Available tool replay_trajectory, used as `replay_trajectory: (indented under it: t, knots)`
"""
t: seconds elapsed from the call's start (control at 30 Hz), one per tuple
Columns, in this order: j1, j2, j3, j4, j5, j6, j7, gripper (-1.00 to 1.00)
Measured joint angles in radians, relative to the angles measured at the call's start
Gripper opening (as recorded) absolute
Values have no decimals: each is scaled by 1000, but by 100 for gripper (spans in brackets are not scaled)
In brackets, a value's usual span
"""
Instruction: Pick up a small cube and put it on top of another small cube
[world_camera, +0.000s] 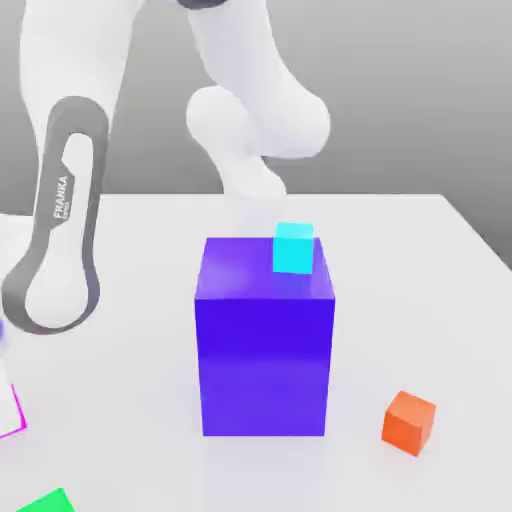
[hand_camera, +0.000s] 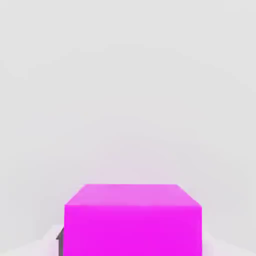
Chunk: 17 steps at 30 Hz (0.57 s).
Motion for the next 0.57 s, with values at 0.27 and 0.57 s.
replay_trajectory:
  t: [0.27, 0.57]
  knots:
    - [207, -84, 15, 151, -156, -222, 189, -100]
    - [260, 50, 79, 242, -141, -175, 215, 100]
